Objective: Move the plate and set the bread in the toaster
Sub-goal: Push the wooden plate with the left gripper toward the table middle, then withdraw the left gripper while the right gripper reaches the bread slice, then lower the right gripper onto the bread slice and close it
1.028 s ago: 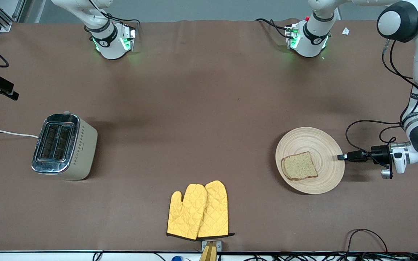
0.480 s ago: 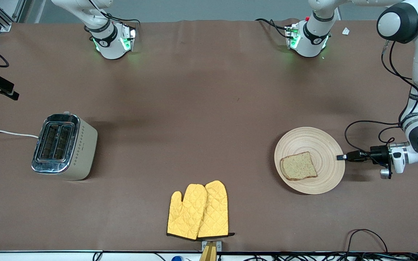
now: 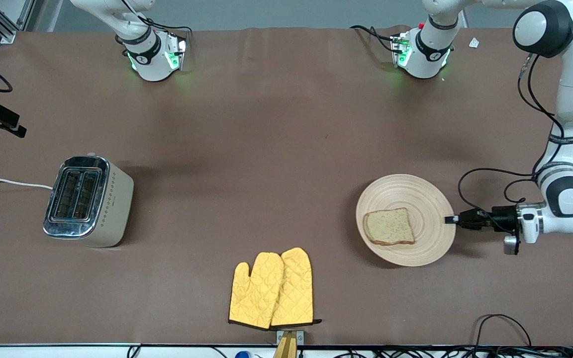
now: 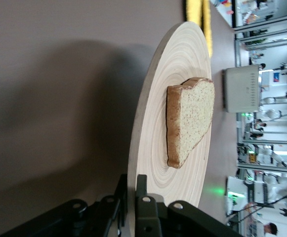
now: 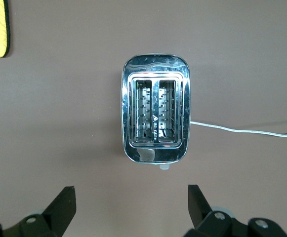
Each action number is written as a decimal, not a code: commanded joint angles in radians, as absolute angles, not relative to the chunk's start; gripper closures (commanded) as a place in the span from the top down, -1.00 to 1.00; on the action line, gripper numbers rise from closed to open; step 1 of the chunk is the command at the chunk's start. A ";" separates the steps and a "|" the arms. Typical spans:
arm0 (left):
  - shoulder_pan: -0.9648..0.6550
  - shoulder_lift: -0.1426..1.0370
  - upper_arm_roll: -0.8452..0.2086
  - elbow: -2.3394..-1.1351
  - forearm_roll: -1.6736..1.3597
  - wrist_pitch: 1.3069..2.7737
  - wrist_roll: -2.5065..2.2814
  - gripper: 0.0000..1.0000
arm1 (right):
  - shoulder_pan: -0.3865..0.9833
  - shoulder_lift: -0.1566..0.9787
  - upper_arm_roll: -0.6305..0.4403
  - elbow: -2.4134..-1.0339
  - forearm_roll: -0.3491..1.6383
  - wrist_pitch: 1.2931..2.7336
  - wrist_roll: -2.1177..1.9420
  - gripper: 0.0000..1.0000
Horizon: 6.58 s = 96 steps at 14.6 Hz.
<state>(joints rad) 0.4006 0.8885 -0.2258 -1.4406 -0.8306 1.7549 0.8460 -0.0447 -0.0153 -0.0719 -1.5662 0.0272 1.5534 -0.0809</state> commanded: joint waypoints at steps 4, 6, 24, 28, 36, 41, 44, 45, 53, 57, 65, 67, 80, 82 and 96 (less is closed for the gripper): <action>0.333 0.856 -0.383 -1.466 -0.834 1.753 0.746 -0.99 | -0.052 -0.046 -0.066 -1.595 0.041 1.551 -0.089 1.00; 0.269 0.857 -0.385 -1.473 -0.844 1.775 0.744 -0.99 | -0.052 -0.046 -0.066 -1.595 0.041 1.551 -0.089 1.00; -0.101 0.904 -0.387 -1.575 -1.041 2.144 0.641 -0.87 | -0.051 -0.048 -0.061 -1.598 0.034 1.582 -0.078 1.00; -0.112 0.922 -0.385 -1.577 -1.046 2.172 0.647 -0.63 | -0.054 -0.045 -0.061 -1.597 0.037 1.582 -0.084 1.00; -0.034 0.815 -0.354 -1.565 -0.893 2.157 0.406 1.00 | -0.045 0.007 -0.061 -1.546 0.029 1.575 -0.118 1.00; 0.104 0.723 -0.357 -1.494 -0.660 1.944 0.189 1.00 | 0.029 0.092 -0.061 -1.543 0.070 1.610 -0.138 1.00; 0.173 0.643 -0.354 -1.489 -0.539 1.905 0.149 1.00 | 0.110 0.147 -0.061 -1.548 0.077 1.670 0.022 1.00; 0.195 0.625 -0.354 -1.491 -0.488 1.887 0.123 1.00 | 0.148 0.161 -0.060 -1.551 0.078 1.678 0.094 1.00; 0.229 0.365 -0.360 -1.482 -0.087 1.705 -0.074 1.00 | 0.440 0.300 -0.061 -1.697 0.086 2.029 0.434 1.00; 0.230 0.258 -0.367 -1.462 0.060 1.563 -0.063 1.00 | 0.528 0.420 -0.061 -1.706 0.086 2.144 0.433 1.00; 0.235 0.189 -0.357 -1.341 0.164 1.433 -0.055 1.00 | 0.591 0.551 -0.061 -1.740 0.086 2.319 0.498 0.82; 0.229 0.180 -0.360 -1.336 0.164 1.422 -0.055 1.00 | 0.603 0.560 -0.061 -1.764 0.086 2.354 0.502 0.62; 0.046 -0.024 -0.141 -1.492 0.006 1.422 -0.080 1.00 | 0.623 0.568 -0.061 -1.830 0.084 2.450 0.537 0.41; 0.040 -0.050 -0.140 -1.526 0.005 1.422 -0.087 1.00 | 0.629 0.568 -0.061 -1.827 0.084 2.450 0.538 0.41; -0.002 -0.123 -0.140 -1.623 0.018 1.468 -0.120 1.00 | 0.663 0.569 -0.064 -1.763 0.003 2.364 0.594 0.41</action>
<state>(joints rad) 0.0025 -0.1037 -0.1505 -1.6013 0.0172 1.4529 -0.1146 0.6503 0.5799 -0.0597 -1.7528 0.0174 2.3608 0.5579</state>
